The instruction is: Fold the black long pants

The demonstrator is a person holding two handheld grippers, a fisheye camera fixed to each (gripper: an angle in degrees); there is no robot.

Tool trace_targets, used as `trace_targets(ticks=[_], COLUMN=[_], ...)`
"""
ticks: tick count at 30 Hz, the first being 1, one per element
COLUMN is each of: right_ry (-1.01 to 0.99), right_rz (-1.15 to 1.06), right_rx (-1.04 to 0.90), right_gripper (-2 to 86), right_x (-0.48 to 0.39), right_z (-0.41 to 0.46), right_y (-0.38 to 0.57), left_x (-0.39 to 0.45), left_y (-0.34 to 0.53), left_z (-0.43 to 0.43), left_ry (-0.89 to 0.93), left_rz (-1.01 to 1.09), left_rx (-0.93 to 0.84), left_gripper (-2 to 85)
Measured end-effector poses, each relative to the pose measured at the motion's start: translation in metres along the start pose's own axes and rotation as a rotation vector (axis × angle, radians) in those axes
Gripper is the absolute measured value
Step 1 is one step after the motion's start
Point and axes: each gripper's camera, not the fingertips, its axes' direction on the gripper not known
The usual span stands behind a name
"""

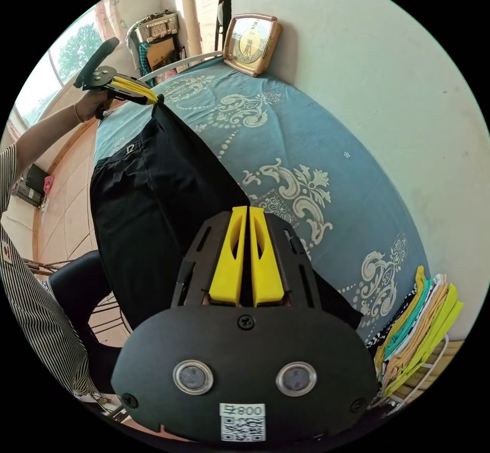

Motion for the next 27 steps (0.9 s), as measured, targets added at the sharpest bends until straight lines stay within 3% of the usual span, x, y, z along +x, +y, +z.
trace_targets(ticks=[8, 14, 27], right_ry=[0.023, -0.032, -0.030], right_rz=[-0.039, -0.051, -0.077], right_rx=[-0.049, -0.158, -0.274], right_gripper=[0.4, 0.4, 0.6], right_x=[-0.121, -0.190, -0.267], right_z=[-0.059, -0.057, -0.045], right_y=[0.061, 0.091, 0.116], left_x=[0.058, 0.091, 0.119], left_y=[0.158, 0.248, 0.345], left_z=[-0.049, -0.041, -0.064], left_ry=[0.065, 0.069, 0.106], left_rz=[-0.110, -0.198, -0.302], left_rx=[-0.007, -0.122, -0.146], left_gripper=[0.7, 0.6, 0.8])
